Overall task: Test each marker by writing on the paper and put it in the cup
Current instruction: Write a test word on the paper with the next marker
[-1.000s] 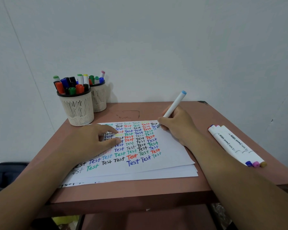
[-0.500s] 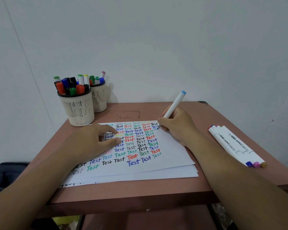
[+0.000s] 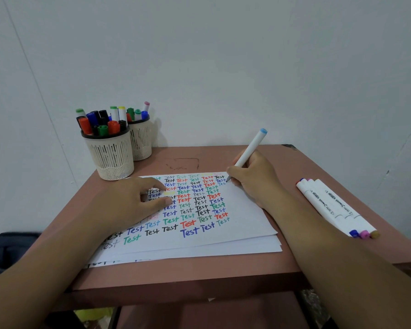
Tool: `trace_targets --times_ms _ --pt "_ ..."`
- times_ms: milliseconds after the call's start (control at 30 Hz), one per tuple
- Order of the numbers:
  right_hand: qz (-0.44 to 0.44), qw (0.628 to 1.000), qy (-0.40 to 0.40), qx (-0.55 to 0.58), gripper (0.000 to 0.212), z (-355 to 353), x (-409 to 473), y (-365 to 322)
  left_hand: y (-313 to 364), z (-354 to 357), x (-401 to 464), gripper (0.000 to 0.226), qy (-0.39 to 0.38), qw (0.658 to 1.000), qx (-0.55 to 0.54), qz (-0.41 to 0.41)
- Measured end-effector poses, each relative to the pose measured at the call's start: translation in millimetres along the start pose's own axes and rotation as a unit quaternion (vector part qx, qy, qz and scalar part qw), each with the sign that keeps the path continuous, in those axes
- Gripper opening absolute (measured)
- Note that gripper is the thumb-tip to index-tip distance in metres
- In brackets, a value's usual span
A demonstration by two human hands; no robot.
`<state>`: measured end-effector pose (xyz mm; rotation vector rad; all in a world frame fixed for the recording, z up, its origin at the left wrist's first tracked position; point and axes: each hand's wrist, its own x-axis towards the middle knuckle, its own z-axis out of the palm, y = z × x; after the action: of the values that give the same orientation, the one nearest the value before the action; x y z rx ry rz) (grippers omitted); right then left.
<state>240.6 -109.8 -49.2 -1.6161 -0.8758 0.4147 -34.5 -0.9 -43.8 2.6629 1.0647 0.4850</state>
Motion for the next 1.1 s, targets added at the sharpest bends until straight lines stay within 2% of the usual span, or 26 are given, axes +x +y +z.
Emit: trace_targets --times_ms 467,700,833,1000,1100 --pt "0.013 1.0 -0.009 -0.002 0.018 -1.0 -2.7 -4.7 -3.2 4.3 2.9 0.055 0.008 1.0 0.001 -0.011" --pt "0.015 1.0 -0.012 0.006 0.018 -0.5 -4.0 -5.5 -9.5 9.3 3.5 0.038 0.042 0.997 -0.056 -0.015" --pt "0.014 1.0 -0.011 -0.011 0.018 -0.9 -3.4 -4.8 -16.4 13.3 6.3 0.043 0.061 0.993 -0.097 -0.008" --pt "0.028 0.998 -0.008 0.052 0.02 -3.5 -3.4 -6.2 -11.2 11.6 7.3 0.018 0.097 0.991 -0.091 -0.013" --pt "0.014 0.995 -0.018 0.101 0.022 -1.5 -5.6 -8.6 -6.1 6.7 3.5 0.013 0.094 0.992 -0.085 -0.001"
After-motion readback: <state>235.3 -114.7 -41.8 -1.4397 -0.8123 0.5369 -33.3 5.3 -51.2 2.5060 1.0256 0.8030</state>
